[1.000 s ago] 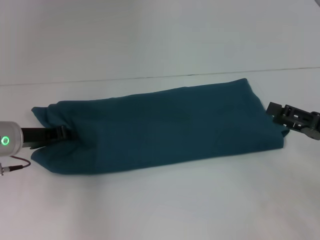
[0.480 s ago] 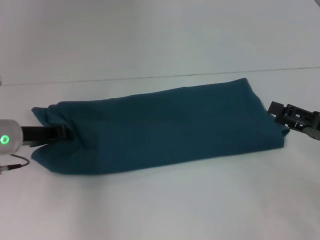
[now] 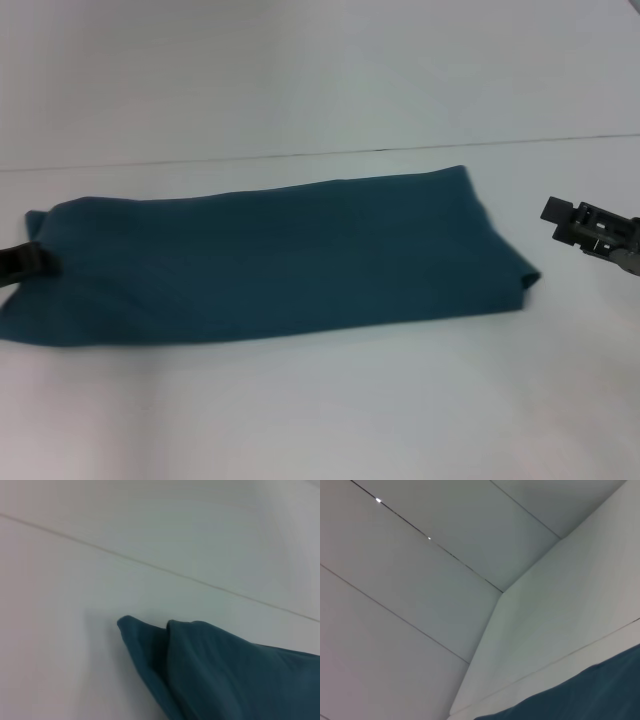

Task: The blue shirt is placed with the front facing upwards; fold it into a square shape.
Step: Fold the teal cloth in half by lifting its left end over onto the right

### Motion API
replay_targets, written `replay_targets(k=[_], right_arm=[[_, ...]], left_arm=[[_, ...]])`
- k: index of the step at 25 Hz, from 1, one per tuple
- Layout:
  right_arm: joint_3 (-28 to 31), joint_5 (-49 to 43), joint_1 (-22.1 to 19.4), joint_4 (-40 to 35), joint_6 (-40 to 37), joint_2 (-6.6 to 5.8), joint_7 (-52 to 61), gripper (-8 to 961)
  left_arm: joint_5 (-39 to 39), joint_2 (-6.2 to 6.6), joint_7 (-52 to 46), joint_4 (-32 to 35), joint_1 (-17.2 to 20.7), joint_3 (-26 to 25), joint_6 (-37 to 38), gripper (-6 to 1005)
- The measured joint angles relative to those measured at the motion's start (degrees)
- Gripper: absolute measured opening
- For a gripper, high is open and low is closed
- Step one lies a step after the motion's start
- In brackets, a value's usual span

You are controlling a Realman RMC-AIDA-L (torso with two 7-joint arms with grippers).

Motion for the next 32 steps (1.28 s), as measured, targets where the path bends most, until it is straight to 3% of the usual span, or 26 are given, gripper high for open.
replay_targets(k=[1, 2, 5, 12, 17, 23, 28, 32], right_arm=[[0.1, 0.0, 0.2, 0.0, 0.0, 0.00, 0.1, 820], [0.1, 0.0, 0.2, 0.0, 0.0, 0.00, 0.1, 820], [0.1, 0.0, 0.4, 0.0, 0.1, 0.00, 0.2, 818], [0.1, -0.1, 0.5, 0.7, 0.7, -0.01, 0.2, 815], [0.1, -0.2, 0.4, 0.8, 0.7, -0.06, 0.0, 813], [-0.3, -0.3, 0.4, 0.8, 0.6, -0.08, -0.2, 810], [-0.4, -0.4, 0.3, 0.8, 0.7, 0.01, -0.2, 808], [-0.5, -0.9, 0.3, 0.8, 0.7, 0.27, -0.3, 806]], left_arm=[[0.1, 0.67, -0.4, -0.6, 0.2, 0.0, -0.3, 68], [1.2, 2.27, -2.8, -1.5, 0.6, -0.1, -1.4, 68], [4.4, 3.42, -6.3, -1.5, 1.1, -0.8, -2.8, 68], [7.5, 3.52, -7.5, -0.4, 1.2, -3.8, -2.9, 68], [4.7, 1.70, -7.5, 5.2, 0.5, -3.9, 5.0, 68], [-1.4, -2.81, -7.6, 16.4, -2.0, -3.7, 17.0, 67], [-1.9, -6.07, -7.6, 18.2, -6.9, -3.0, 19.6, 67], [-2.8, -7.42, -7.6, 15.3, -9.9, 0.6, 17.0, 67]])
